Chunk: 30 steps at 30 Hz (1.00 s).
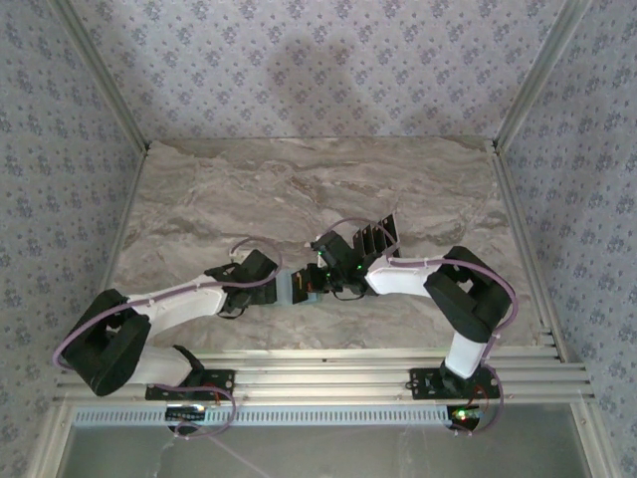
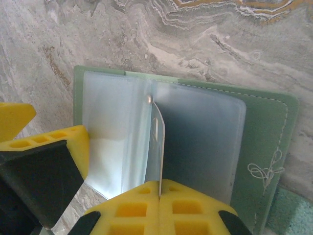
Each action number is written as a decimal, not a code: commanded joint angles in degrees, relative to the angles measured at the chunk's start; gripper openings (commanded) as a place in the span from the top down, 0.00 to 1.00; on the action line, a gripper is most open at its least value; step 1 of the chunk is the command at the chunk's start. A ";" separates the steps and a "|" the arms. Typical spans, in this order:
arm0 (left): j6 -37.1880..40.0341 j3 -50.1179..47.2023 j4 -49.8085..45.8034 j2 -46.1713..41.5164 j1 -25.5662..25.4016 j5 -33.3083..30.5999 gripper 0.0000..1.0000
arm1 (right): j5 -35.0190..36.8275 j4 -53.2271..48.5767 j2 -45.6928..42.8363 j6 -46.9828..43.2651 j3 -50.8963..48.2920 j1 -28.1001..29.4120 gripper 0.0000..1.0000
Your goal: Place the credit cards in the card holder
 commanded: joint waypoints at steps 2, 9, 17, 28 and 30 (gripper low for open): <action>-1.42 -0.12 -3.45 -0.54 1.04 -2.26 0.00 | 1.91 -3.66 1.27 0.62 0.80 -0.71 1.00; -0.70 0.06 -2.80 -0.01 1.65 -1.48 0.00 | -0.39 -3.39 0.79 0.09 2.45 -0.84 1.00; -1.48 -0.25 -1.86 1.23 1.64 -0.80 0.01 | -1.69 -0.91 -1.21 0.39 1.97 -1.62 1.00; -2.71 -0.32 -2.74 0.87 1.62 -1.26 0.02 | -5.41 11.09 -0.78 3.37 -2.60 -2.78 1.00; -2.95 -0.29 -3.07 0.71 1.66 -1.36 0.02 | -5.61 11.78 -0.42 3.56 -2.78 -2.86 1.00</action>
